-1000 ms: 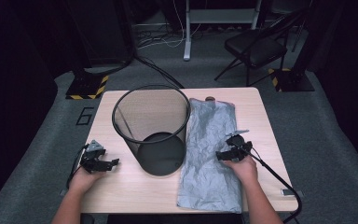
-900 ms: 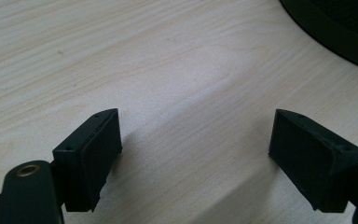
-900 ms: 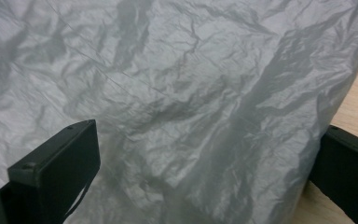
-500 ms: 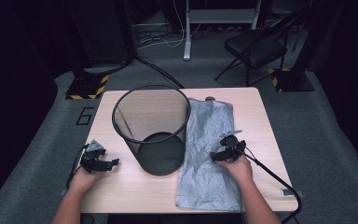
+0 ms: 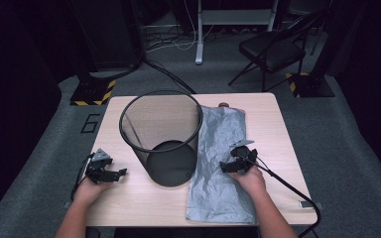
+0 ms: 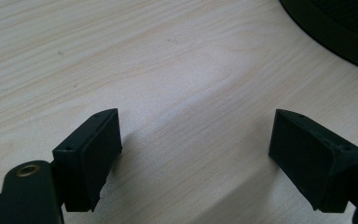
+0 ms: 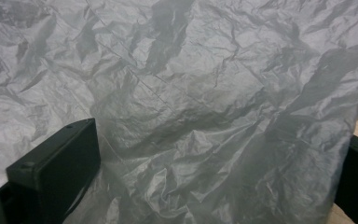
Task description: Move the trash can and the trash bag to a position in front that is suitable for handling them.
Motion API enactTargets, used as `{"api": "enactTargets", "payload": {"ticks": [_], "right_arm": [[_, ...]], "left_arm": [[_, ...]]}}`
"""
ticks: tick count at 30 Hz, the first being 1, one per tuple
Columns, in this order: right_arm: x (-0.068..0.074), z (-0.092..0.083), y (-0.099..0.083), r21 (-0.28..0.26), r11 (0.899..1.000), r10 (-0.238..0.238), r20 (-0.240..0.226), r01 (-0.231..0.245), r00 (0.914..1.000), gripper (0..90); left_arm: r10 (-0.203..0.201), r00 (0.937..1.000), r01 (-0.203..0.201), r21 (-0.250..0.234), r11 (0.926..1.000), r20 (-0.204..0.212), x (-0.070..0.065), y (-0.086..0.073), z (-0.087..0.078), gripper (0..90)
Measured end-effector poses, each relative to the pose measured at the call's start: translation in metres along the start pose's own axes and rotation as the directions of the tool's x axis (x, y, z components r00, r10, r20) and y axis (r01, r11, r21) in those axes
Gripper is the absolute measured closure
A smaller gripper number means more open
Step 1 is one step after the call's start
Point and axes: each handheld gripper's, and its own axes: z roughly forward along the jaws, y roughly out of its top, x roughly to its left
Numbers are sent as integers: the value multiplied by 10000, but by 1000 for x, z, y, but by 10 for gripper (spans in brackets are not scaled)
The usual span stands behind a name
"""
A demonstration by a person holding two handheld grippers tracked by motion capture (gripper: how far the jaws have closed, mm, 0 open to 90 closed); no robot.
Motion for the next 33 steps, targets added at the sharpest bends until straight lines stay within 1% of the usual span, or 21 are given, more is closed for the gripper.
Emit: {"api": "enactTargets", "payload": {"ticks": [3,4,6,9,11,14,15,16,18,20,21,22,23,24,26,27,28,29,30,31,33], "right_arm": [[1,0,-1,-39,10000,-13,31,13,10000,0],[1,-1,0,-40,10000,-22,11,22,10000,23],[3,-3,0,-160,9998,-83,-121,81,9999,124],[6,-6,0,-387,9983,-442,-437,425,9981,246],[7,-7,0,-484,9965,-715,-697,682,9950,333],[11,-9,4,-215,9961,-872,-874,857,9923,448],[12,-9,5,-95,9965,-830,-903,825,9924,473],[13,-10,6,1,9957,-926,-915,930,9915,493],[14,-11,8,228,9958,-857,-958,883,9917,529],[15,-11,8,182,9941,-1042,-1069,1068,9888,596],[15,-12,8,194,9924,-1183,-1234,1215,9853,658],[15,-12,8,194,9924,-1183,-1234,1215,9853,658],[16,-12,9,232,9913,-1249,-1375,1293,9826,723],[16,-12,9,232,9913,-1249,-1375,1293,9826,723],[16,-14,10,441,9898,-1275,-1509,1355,9803,771],[14,-15,11,622,9884,-1265,-1638,1382,9784,801],[14,-15,11,622,9884,-1265,-1638,1382,9784,801],[13,-16,11,857,9869,-1210,-1683,1368,9783,819],[13,-16,11,857,9869,-1210,-1683,1368,9783,819],[11,-18,12,1014,9849,-1215,-1694,1400,9780,828],[10,-18,12,1093,9833,-1259,-1664,1452,9780,831]], "left_arm": [[0,10000,0,-5,10000,-13,0,0,0,164],[-2,10000,2,1,10000,-5,0,0,0,164],[0,10000,0,1,10000,-3,0,0,0,164],[-1,10000,1,7,10000,-1,0,0,0,164],[1,10000,-1,8,10000,1,0,0,0,164],[5,10000,-5,4,10000,6,0,0,0,164],[4,10000,-4,2,10000,4,0,0,0,164],[6,10000,-6,6,10000,6,0,0,0,163],[2,10000,-2,2,10000,5,0,0,0,164],[-2,10000,2,7,10000,1,0,0,0,163],[-6,10000,6,12,10000,-5,0,0,0,163],[-6,10000,6,12,10000,-5,0,0,0,164],[-24,10000,24,35,10000,-15,0,1,0,164],[-24,10000,24,35,10000,-15,0,1,0,164],[6,10000,-7,165,9999,16,0,2,0,167],[50,10000,-50,426,9991,13,-1,5,-2,205],[50,10000,-50,426,9991,13,-1,5,-2,244],[134,9998,-141,564,9983,121,-2,7,-3,279],[134,9998,-141,564,9983,121,-2,7,-3,291],[117,9998,-127,703,9974,148,-3,9,-4,306],[-18,9997,-3,809,9967,251,-4,13,-5,327]]}}
